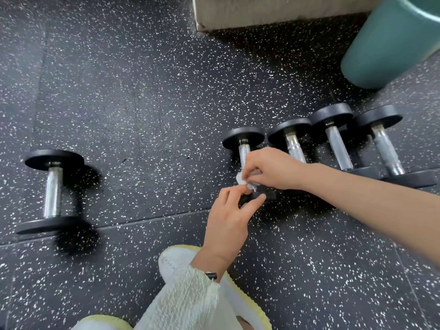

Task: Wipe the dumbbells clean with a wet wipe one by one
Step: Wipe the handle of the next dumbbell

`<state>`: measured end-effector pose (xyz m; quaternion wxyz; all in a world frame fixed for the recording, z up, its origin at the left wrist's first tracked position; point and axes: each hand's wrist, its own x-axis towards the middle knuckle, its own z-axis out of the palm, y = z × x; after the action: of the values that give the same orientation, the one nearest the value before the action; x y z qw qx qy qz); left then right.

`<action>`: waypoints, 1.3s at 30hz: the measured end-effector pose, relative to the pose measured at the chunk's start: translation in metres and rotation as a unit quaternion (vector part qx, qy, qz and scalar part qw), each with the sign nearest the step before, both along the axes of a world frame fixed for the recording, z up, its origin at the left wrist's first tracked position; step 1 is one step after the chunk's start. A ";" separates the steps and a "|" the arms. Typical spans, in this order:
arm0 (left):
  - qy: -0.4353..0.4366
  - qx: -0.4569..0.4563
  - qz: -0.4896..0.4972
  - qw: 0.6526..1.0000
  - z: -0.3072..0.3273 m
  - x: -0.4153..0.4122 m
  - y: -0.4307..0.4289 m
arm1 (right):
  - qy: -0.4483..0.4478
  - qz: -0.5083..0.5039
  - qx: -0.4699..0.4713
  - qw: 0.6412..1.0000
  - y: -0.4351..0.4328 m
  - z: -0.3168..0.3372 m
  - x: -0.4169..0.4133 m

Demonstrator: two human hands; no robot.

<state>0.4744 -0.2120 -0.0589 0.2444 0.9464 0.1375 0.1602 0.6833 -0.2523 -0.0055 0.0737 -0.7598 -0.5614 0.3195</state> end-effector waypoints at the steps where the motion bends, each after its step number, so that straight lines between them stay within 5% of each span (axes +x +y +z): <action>1: -0.001 -0.004 -0.003 1.000 -0.001 0.002 0.000 | -0.019 -0.015 0.026 0.999 0.005 -0.001 0.002; 7: 0.003 -0.014 -0.006 1.000 -0.001 0.009 -0.002 | -0.140 -0.088 0.080 0.983 0.019 -0.012 0.004; 13: -0.001 0.005 -0.003 1.000 0.000 0.008 -0.001 | -0.098 -0.002 0.059 0.993 -0.009 -0.005 -0.013; 22: 0.020 -0.013 0.048 0.999 0.005 0.014 -0.003 | -0.212 -0.102 0.139 0.962 0.012 -0.027 0.009; 30: 0.034 0.004 0.061 0.998 0.009 0.017 -0.006 | -0.154 -0.067 0.130 0.977 -0.018 -0.022 -0.003; 39: 0.042 -0.010 0.062 0.997 0.006 0.027 -0.016 | -0.134 -0.143 0.135 0.971 0.006 -0.024 0.016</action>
<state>0.5011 -0.2278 -0.0529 0.2377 0.9395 0.2075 0.1333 0.6998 -0.2468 -0.0295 0.1451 -0.8509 -0.4899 0.1222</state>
